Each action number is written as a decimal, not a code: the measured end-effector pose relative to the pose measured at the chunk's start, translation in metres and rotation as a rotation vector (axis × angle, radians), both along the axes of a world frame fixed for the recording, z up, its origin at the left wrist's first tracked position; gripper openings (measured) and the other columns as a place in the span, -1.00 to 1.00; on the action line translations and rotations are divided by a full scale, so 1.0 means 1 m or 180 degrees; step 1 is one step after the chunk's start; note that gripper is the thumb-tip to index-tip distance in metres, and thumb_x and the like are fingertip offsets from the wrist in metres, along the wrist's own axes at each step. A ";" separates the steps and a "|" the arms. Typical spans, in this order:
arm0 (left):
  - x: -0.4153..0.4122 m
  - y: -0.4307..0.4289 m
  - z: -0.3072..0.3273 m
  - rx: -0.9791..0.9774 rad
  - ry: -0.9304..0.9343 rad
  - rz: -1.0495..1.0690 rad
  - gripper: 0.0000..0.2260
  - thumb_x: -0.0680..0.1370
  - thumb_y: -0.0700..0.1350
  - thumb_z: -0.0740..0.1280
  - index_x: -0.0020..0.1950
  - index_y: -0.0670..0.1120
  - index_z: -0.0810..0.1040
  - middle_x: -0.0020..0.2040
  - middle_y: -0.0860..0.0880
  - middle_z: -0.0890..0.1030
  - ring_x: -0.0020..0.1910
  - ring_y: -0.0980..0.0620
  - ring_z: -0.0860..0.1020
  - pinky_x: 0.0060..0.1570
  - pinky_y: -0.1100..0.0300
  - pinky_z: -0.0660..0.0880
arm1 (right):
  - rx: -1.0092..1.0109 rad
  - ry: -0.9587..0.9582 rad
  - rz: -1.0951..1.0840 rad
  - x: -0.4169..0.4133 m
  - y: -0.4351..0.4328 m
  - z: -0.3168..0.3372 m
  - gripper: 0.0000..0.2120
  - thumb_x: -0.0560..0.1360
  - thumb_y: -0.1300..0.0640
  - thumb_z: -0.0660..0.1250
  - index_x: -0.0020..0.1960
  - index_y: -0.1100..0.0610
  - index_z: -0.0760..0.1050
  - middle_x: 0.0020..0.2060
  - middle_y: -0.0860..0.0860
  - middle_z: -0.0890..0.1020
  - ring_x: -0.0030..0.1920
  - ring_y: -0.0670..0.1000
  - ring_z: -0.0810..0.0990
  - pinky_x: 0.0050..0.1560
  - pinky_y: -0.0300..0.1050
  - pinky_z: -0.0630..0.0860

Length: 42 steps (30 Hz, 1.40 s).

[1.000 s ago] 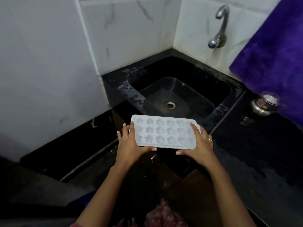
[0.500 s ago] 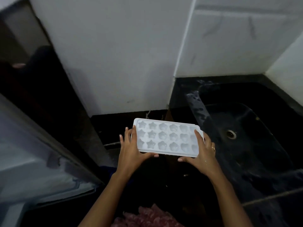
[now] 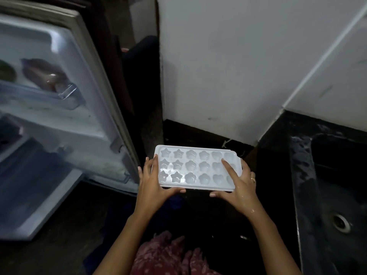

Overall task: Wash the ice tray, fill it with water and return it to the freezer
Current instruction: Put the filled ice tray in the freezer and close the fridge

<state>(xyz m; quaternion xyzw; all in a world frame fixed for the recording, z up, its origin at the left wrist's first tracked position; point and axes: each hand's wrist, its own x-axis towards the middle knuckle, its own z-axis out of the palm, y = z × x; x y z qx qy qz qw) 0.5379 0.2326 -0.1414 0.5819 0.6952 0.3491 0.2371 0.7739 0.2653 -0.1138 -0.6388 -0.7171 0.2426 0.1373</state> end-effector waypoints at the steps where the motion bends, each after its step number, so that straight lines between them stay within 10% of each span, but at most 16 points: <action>1: -0.005 -0.006 -0.001 -0.0020 0.0005 0.0103 0.18 0.06 0.44 0.32 0.53 -0.07 0.00 0.41 -0.02 0.19 0.48 -0.04 0.03 0.47 -0.03 -0.21 | -0.0017 0.0000 0.0110 -0.006 0.002 -0.002 0.00 0.16 -0.20 0.54 0.46 -0.18 0.08 0.48 0.06 -0.04 0.36 0.12 0.09 0.44 0.05 0.06; 7: -0.038 -0.039 -0.002 -0.0062 -0.0103 0.0628 0.14 0.06 0.42 0.36 0.52 0.00 0.03 0.39 0.04 0.18 0.40 0.12 0.06 0.46 -0.19 -0.02 | -0.0115 0.0058 0.0704 -0.048 0.010 -0.007 -0.01 0.17 -0.21 0.52 0.46 -0.21 0.05 0.48 0.06 -0.05 0.35 0.11 0.08 0.45 0.07 0.05; 15: -0.095 -0.085 -0.003 -0.0096 -0.0169 0.1403 0.16 0.06 0.44 0.34 0.53 0.01 -0.04 0.47 -0.02 0.13 0.37 0.29 -0.12 0.43 0.07 -0.30 | -0.0029 0.0117 0.1435 -0.132 0.014 -0.004 -0.02 0.16 -0.20 0.53 0.45 -0.21 0.10 0.47 0.07 -0.03 0.32 0.11 0.12 0.42 0.06 0.08; 28: -0.199 -0.153 0.005 -0.0210 -0.0280 0.2434 0.19 0.00 0.46 0.36 0.53 0.07 0.03 0.43 -0.04 0.20 0.46 -0.14 0.08 0.39 -0.22 0.19 | 0.0036 0.0144 0.2381 -0.279 0.000 -0.002 -0.05 0.17 -0.20 0.53 0.45 -0.19 0.13 0.47 0.08 0.02 0.33 0.15 0.14 0.43 0.04 0.06; 36: -0.250 -0.158 0.008 -0.0016 -0.0192 0.2901 0.11 0.13 0.15 0.58 0.53 0.01 0.05 0.40 -0.09 0.23 0.44 -0.07 0.10 0.41 0.11 -0.12 | 0.0065 0.0148 0.2835 -0.360 0.013 0.003 -0.05 0.16 -0.21 0.53 0.44 -0.21 0.14 0.45 0.09 0.05 0.36 0.14 0.11 0.43 0.01 0.04; 42: -0.309 -0.151 0.009 -0.0066 -0.0197 0.3268 0.10 0.13 0.13 0.59 0.53 0.01 0.05 0.43 -0.11 0.19 0.46 -0.10 0.06 0.48 -0.10 -0.10 | 0.0121 0.0404 0.3136 -0.438 0.028 0.004 -0.11 0.19 -0.16 0.54 0.42 -0.18 0.21 0.45 0.03 0.07 0.35 0.10 0.12 0.41 0.00 0.10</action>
